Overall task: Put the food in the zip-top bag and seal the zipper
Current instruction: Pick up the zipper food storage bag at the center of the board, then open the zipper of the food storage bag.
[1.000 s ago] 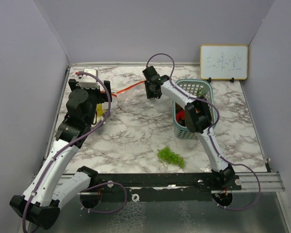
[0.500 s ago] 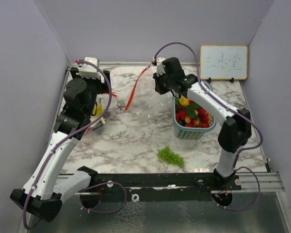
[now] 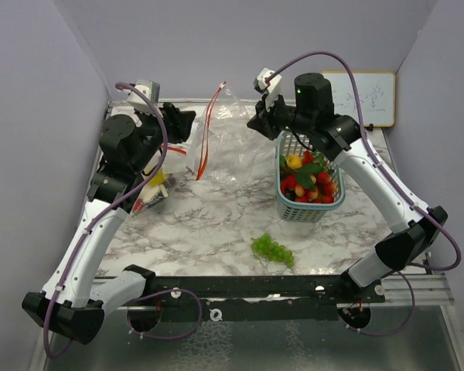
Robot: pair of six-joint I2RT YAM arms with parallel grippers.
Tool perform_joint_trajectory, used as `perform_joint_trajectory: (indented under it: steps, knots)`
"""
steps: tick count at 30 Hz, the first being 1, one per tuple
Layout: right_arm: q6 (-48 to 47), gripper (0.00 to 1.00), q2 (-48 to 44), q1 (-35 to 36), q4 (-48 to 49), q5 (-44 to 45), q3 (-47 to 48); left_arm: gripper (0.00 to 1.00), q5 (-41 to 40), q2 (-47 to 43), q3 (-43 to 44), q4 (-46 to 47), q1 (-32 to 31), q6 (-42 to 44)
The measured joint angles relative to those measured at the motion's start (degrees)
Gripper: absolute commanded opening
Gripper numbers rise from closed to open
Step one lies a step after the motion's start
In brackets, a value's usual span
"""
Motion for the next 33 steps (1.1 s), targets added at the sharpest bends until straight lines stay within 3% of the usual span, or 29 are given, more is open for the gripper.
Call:
perform_joint_trajectory:
  steps: [4,8,17,19,21,24,29,33]
  knots:
    - [-1.4,0.02,-2.8,0.0,-0.4,-3.0,0.0,0.58,9.1,-0.1,-2.7,4.5,0.7,-5.0]
    - [-1.5,0.02,-5.2,0.0,-0.4,-5.3,0.0,0.59,16.5,-0.8,-6.9,9.2,0.9,-10.3]
    - [-0.4,0.02,-5.8,-0.1,-0.4,-6.6,0.0,0.64,22.3,-3.8,-12.6,13.3,0.9,-16.3]
    - [-0.2,0.02,-5.8,-0.1,-0.5,-6.6,0.0,0.52,23.4,-4.7,-14.5,15.6,0.9,-18.1]
    - [0.0,0.02,-5.8,-0.1,-0.4,-6.8,0.0,0.28,24.5,-5.6,-16.4,17.5,0.9,-19.7]
    - [0.7,0.02,-5.8,-0.1,-0.4,-7.1,0.1,0.01,25.8,-6.2,-18.4,19.4,0.9,-21.3]
    - [1.3,0.04,-5.6,-0.2,-0.4,-7.2,0.1,0.0,27.2,-5.9,-18.9,19.6,0.9,-21.5]
    - [2.6,0.24,-5.0,-0.2,-0.4,-4.5,0.3,0.0,26.2,-5.9,-18.0,16.3,0.9,-19.5]
